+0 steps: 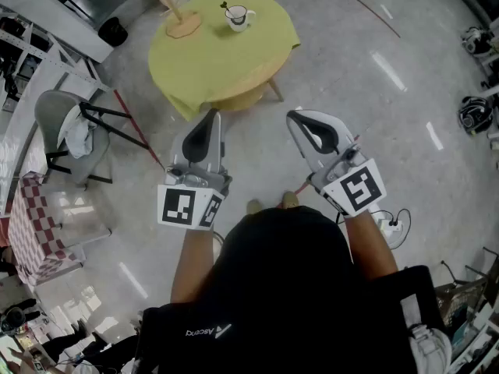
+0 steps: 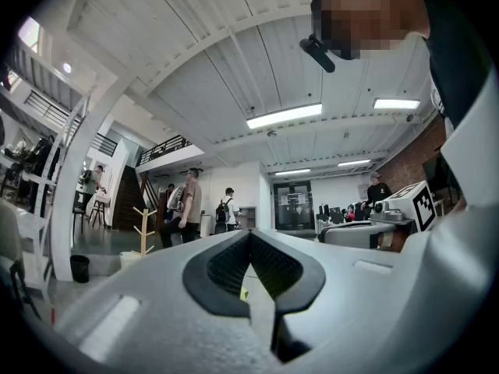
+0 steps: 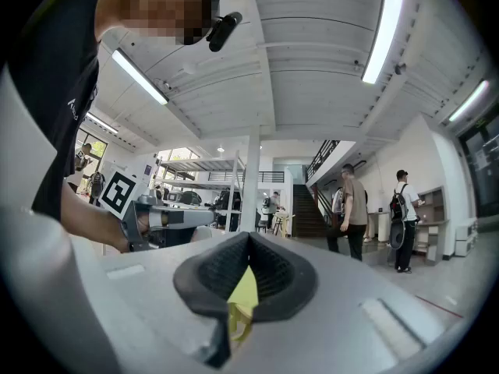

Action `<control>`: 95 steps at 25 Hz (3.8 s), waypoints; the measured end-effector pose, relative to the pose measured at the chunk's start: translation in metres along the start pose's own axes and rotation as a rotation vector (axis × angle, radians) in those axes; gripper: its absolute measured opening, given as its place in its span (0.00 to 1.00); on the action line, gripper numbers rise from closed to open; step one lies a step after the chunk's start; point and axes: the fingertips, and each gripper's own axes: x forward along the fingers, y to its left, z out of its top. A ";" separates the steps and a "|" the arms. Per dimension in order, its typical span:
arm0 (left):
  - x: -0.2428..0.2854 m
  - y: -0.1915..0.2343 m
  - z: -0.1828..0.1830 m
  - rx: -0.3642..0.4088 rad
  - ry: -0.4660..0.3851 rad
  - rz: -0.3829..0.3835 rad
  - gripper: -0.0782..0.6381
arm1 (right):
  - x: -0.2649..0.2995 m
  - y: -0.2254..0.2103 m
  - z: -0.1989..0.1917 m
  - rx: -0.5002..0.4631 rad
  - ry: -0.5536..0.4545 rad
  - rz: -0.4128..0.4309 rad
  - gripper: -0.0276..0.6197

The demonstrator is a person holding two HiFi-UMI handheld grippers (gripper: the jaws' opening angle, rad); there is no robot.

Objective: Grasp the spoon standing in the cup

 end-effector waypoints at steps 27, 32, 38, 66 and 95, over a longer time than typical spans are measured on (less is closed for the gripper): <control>0.123 0.021 -0.027 0.009 0.022 0.099 0.12 | 0.027 -0.116 -0.027 0.028 -0.021 0.075 0.05; 0.169 0.069 -0.044 -0.003 0.019 0.079 0.12 | 0.084 -0.143 -0.037 0.012 -0.008 0.066 0.05; 0.244 0.144 -0.067 -0.014 0.051 0.025 0.12 | 0.172 -0.192 -0.050 0.013 0.037 0.026 0.05; 0.452 0.290 -0.290 -0.224 0.527 -0.089 0.40 | 0.320 -0.313 -0.111 0.030 0.196 -0.077 0.05; 0.427 0.252 -0.160 -0.136 0.273 -0.028 0.19 | 0.296 -0.347 -0.091 0.041 0.114 -0.043 0.05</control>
